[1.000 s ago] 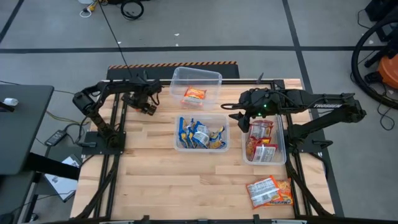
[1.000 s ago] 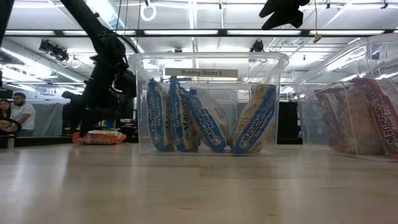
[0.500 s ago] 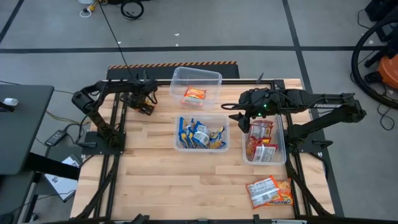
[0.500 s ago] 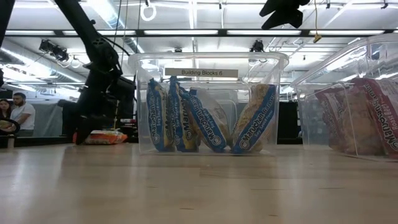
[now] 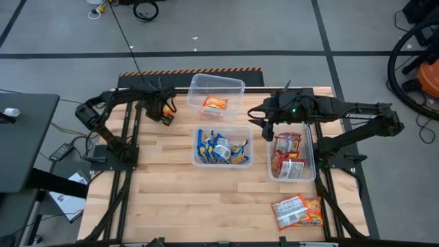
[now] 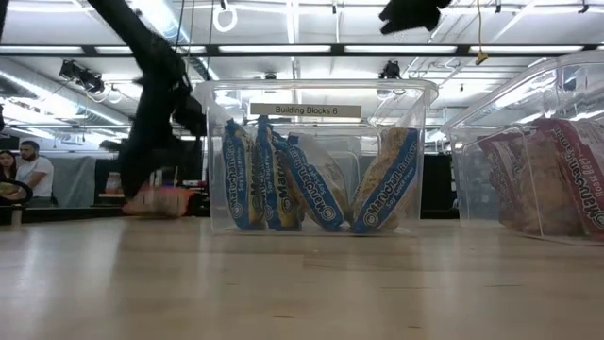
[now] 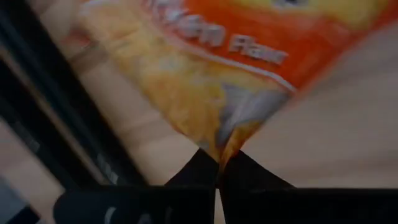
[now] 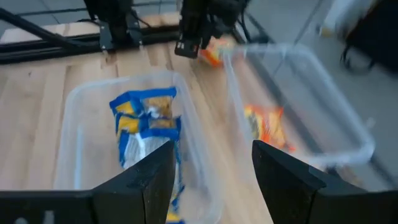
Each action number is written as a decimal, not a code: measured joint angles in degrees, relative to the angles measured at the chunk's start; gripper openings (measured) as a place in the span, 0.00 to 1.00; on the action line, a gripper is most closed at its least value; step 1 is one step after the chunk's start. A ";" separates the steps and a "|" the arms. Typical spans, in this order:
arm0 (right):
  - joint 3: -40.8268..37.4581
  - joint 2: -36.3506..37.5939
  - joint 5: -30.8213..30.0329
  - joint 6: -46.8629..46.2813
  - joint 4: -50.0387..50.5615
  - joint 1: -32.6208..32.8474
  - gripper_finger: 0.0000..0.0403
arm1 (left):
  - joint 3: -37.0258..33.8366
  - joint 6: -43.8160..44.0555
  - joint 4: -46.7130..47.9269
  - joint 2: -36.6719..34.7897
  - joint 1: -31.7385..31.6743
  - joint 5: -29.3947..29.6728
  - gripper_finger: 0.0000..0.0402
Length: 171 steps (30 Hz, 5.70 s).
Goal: Sort Maruchan noodles
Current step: Put the orange noodle pack into the top transparent bin, then adjust the orange noodle pack in the top transparent bin
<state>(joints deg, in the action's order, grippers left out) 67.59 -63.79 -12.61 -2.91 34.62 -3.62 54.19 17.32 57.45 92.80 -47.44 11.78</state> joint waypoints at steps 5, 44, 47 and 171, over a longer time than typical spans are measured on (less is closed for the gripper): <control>0.00 -0.01 -1.55 13.03 -9.12 0.00 0.54 | 10.11 -2.90 14.84 -7.68 0.11 -6.90 0.01; 21.33 -33.76 4.77 47.49 -16.84 -2.09 0.58 | 40.08 -1.08 12.26 -1.16 22.19 -37.54 0.01; 21.32 -33.96 4.60 47.66 -13.17 -2.09 0.57 | 40.09 -0.91 10.11 -0.46 24.91 -37.51 0.01; 26.14 -41.97 4.98 -55.63 10.23 -28.43 0.33 | 29.77 -47.69 -11.94 10.45 5.07 -34.38 0.43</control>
<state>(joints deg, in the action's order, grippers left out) 93.73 -105.75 -7.64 -58.54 44.85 -32.05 83.96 -30.37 45.51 103.25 -42.37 -22.60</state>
